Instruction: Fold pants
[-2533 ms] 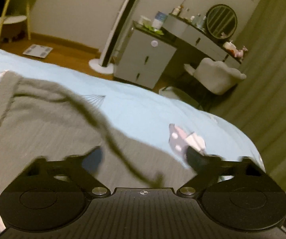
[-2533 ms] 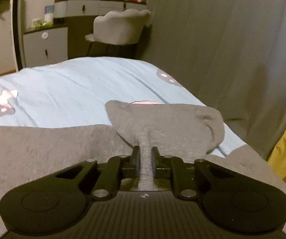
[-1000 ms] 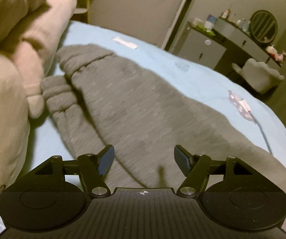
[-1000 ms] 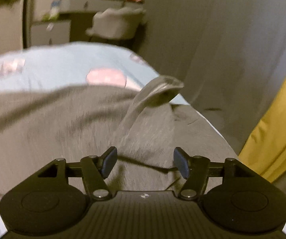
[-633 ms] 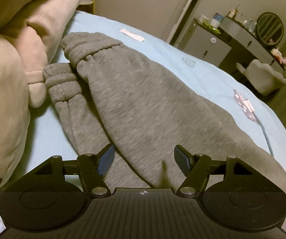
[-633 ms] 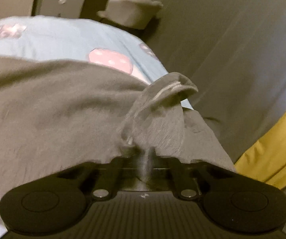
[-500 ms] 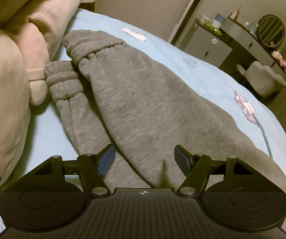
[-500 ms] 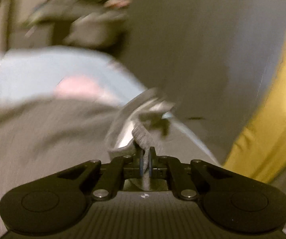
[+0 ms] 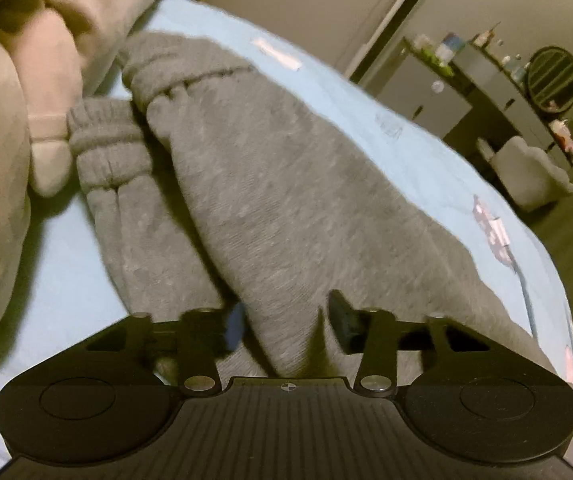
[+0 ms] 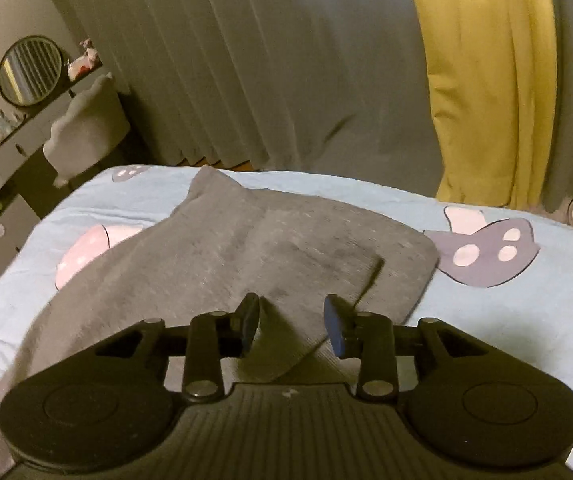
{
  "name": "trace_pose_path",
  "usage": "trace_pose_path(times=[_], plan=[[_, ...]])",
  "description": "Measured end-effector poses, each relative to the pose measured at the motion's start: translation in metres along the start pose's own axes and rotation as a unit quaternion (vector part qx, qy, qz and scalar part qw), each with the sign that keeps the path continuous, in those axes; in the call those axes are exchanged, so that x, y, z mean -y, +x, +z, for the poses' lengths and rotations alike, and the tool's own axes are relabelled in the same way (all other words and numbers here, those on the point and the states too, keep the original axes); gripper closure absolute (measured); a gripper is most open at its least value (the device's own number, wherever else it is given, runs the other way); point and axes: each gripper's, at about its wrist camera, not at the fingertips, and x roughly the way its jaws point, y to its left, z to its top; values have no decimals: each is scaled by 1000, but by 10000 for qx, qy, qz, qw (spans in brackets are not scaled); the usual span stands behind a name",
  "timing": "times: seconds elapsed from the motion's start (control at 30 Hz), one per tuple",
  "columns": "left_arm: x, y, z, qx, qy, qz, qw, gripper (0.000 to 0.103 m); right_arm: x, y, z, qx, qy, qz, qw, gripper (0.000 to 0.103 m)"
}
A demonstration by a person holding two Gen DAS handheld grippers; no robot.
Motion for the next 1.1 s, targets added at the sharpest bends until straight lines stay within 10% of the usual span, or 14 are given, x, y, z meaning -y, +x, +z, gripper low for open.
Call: trace_pose_path(times=[0.2,0.57,1.0,1.1], plan=[[-1,5,1,-77,-66,-32,9999,81,3,6,1,10,383,206,9991,82],[2,-5,0,88,115,-147,9998,88,16,3,-3,-490,1108,457,9916,51],[-1,5,2,-24,13,0,10000,79,21,9,-10,-642,1516,479,9852,49],[-2,6,2,19,-30,-47,10000,77,21,9,-10,-475,1584,520,9849,79]])
